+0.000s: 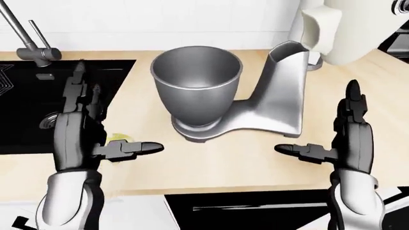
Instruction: Place the cheese in the stand mixer bowl.
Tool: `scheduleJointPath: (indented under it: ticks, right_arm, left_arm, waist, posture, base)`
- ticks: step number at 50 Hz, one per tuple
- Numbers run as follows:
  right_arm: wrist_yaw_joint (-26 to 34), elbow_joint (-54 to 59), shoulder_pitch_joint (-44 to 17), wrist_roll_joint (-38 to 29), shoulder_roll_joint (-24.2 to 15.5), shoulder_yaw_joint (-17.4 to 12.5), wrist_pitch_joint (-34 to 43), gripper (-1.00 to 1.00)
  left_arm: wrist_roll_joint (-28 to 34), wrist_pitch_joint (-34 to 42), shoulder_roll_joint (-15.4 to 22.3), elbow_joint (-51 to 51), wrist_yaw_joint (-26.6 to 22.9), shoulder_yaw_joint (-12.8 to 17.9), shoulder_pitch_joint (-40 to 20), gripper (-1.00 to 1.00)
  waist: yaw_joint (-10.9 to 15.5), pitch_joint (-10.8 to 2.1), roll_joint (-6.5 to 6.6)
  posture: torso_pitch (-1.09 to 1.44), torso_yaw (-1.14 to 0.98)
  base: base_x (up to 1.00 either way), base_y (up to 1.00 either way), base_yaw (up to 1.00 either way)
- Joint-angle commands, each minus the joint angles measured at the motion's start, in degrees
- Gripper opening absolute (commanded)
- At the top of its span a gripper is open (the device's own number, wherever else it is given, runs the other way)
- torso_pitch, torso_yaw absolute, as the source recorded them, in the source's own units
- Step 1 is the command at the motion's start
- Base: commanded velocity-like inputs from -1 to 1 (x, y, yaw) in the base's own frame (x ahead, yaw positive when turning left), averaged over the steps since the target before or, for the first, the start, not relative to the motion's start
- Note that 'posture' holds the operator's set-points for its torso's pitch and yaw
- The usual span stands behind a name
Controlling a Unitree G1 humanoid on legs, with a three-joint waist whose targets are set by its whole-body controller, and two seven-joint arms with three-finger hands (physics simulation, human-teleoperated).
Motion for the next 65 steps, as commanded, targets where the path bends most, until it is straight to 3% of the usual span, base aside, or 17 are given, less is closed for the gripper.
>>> scheduleJointPath:
  ticks: [1, 3, 9, 13, 15, 23, 28, 30, 34, 48, 65]
  right_arm:
    - [-0.3, -1.8, -0.9, -0.3, -0.4, -0.1, -1.8, 1.0]
    - [-0.3, -1.7, -0.9, -0.3, -0.4, 0.0, -2.0, 1.0]
    - [-0.4, -1.3, -1.1, -0.4, -0.3, 0.3, -2.6, 1.0]
    - [-0.4, -1.3, -1.2, -0.4, -0.3, 0.3, -2.7, 1.0]
    - [-0.4, -1.3, -1.2, -0.4, -0.3, 0.4, -2.7, 1.0]
    - [-0.3, -1.5, -1.3, -0.4, -0.4, 0.4, -2.7, 1.0]
    - [-0.3, -1.1, -1.4, -0.2, -0.4, 0.3, -3.1, 1.0]
    - [-0.2, -1.1, -1.3, -0.1, -0.4, 0.3, -3.2, 1.0]
    - [-0.3, -1.2, -1.4, -0.3, -0.4, 0.6, -3.2, 1.0]
    - [-0.3, -1.3, -1.7, -0.6, -0.3, 1.3, -3.4, 1.0]
    - [-0.4, -1.4, -1.8, -0.8, -0.3, 1.5, -4.1, 1.0]
  left_arm:
    - [-0.1, -1.2, 0.9, -1.7, 0.0, 0.9, -1.6, 1.0]
    - [0.2, -4.5, 0.6, -0.3, -0.3, 1.2, 0.3, 1.0]
    - [-0.2, -4.9, 2.3, 2.5, -0.7, 3.7, -0.7, 1.0]
    - [1.3, -11.8, 1.1, 6.6, -1.6, 3.4, 2.9, 1.0]
    - [1.2, -10.0, 1.6, 5.9, -1.8, 4.0, 2.2, 1.0]
    - [2.5, -16.4, 1.1, 11.5, -3.1, 5.9, 5.0, 1.0]
    - [2.5, -15.8, 2.1, 12.3, -3.4, 7.4, 4.5, 1.0]
    - [3.0, -20.5, 1.1, 15.2, -3.5, 7.5, 6.5, 1.0]
    - [3.1, -22.7, 1.2, 18.0, -3.6, 8.4, 7.0, 1.0]
    - [3.2, -27.3, 4.7, 30.3, -1.6, 9.2, 4.5, 1.0]
    - [10.3, -30.9, 4.9, 38.4, -3.5, 7.6, 6.1, 1.0]
  waist:
    - [0.0, -0.81, 0.19]
    - [0.0, -0.71, 0.19]
    - [0.2, -0.7, 0.31]
    - [0.3, -0.72, 0.29]
    - [0.3, -0.86, 0.34]
    - [0.3, -1.0, 0.43]
    - [0.2, -1.25, 0.59]
    - [0.2, -1.25, 0.57]
    - [0.1, -1.38, 0.71]
    - [0.1, -1.73, 1.03]
    - [-0.1, -2.11, 1.84]
  posture:
    - [0.0, 0.0]
    - [0.0, 0.0]
    - [0.0, 0.0]
    - [0.0, 0.0]
    - [0.0, 0.0]
    - [0.0, 0.0]
    - [0.0, 0.0]
    - [0.0, 0.0]
    - [0.0, 0.0]
    - [0.0, 0.0]
    - [0.0, 0.0]
  base:
    - [0.0, 0.0, 0.0]
    - [0.0, 0.0, 0.0]
    - [0.0, 0.0, 0.0]
    - [0.0, 0.0, 0.0]
    - [0.0, 0.0, 0.0]
    - [0.0, 0.0, 0.0]
    - [0.0, 0.0, 0.0]
    - [0.0, 0.0, 0.0]
    - [0.0, 0.0, 0.0]
    - [0.0, 0.0, 0.0]
    - [0.0, 0.0, 0.0]
